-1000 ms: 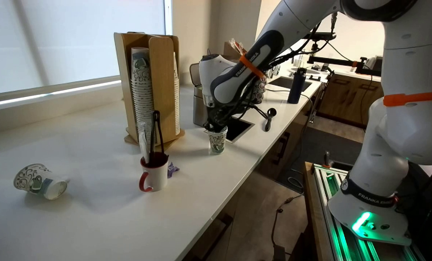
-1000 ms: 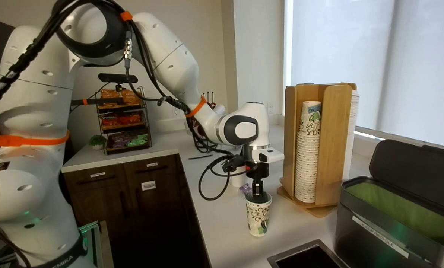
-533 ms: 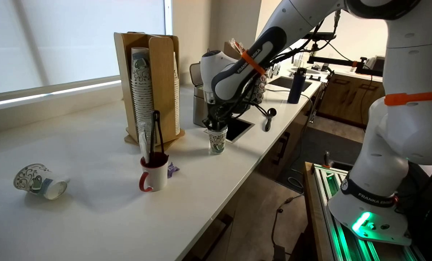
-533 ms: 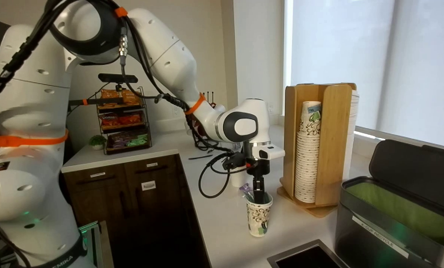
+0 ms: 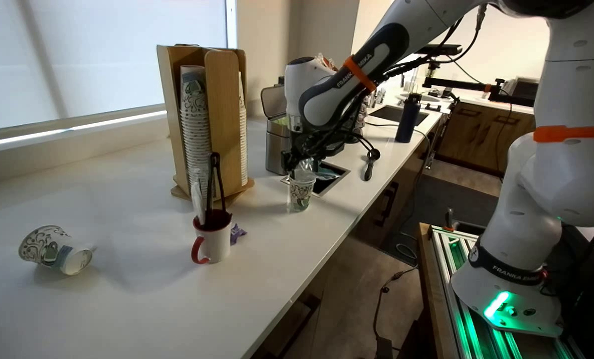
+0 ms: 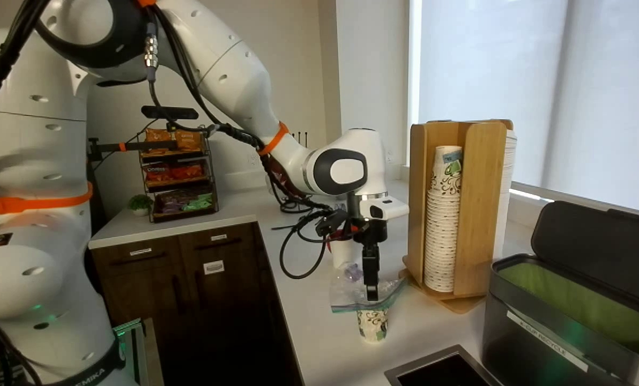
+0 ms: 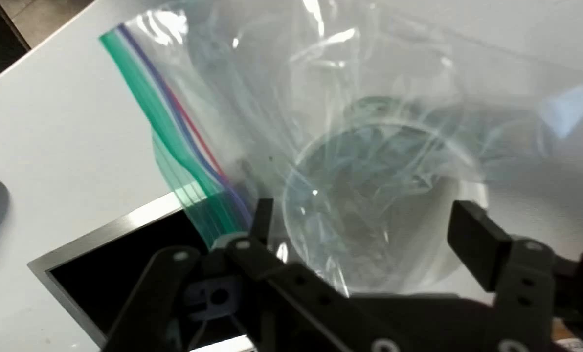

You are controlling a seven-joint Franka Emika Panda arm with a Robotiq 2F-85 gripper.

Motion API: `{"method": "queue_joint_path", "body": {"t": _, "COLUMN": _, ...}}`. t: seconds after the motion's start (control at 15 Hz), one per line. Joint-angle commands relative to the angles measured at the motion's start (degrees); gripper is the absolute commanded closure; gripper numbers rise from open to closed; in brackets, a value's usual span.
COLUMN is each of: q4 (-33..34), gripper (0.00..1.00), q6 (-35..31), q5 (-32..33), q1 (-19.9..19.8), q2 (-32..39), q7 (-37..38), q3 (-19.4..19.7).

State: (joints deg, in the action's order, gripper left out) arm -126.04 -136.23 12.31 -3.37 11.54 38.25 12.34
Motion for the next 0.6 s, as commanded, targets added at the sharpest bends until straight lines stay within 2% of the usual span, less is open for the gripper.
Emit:
{"method": "queue_joint_path", "body": {"t": 0.0, "q4": -2.54, "gripper": 0.00, "q6": -0.73, "q5": -0.91, "q1": -0.80, "q2": -2.67, "q7": -1.19, "q3": -0.31}}
{"method": "queue_joint_path", "body": {"t": 0.13, "q4": -2.55, "gripper": 0.02, "q6": -0.66, "q5": -1.15, "q1": -1.01, "q2": -2.88, "q7": -1.36, "q3": -0.46}}
{"method": "queue_joint_path", "body": {"t": 0.2, "q4": -2.51, "gripper": 0.08, "q6": -0.61, "q5": -1.25, "q1": -1.07, "q2": -2.97, "q7": -1.45, "q3": -0.50}}
{"method": "queue_joint_path", "body": {"t": 0.27, "q4": -2.50, "gripper": 0.06, "q6": -0.67, "q5": -1.28, "q1": -1.14, "q2": -3.12, "q7": -1.47, "q3": -0.52}}
{"method": "queue_joint_path", "body": {"t": 0.33, "q4": -2.49, "gripper": 0.14, "q6": -0.66, "q5": -1.28, "q1": -1.19, "q2": -3.21, "q7": -1.48, "q3": -0.54}}
{"method": "queue_joint_path", "body": {"t": 0.4, "q4": -2.46, "gripper": 0.31, "q6": -0.71, "q5": -1.21, "q1": -1.19, "q2": -3.20, "q7": -1.43, "q3": -0.54}}
{"method": "queue_joint_path", "body": {"t": 0.47, "q4": -2.25, "gripper": 0.33, "q6": -0.66, "q5": -1.22, "q1": -1.15, "q2": -2.84, "q7": -1.64, "q3": -0.63}}
{"method": "queue_joint_path", "body": {"t": 0.53, "q4": -2.02, "gripper": 0.40, "q6": -0.67, "q5": -1.44, "q1": -1.16, "q2": -2.48, "q7": -2.02, "q3": -0.76}}
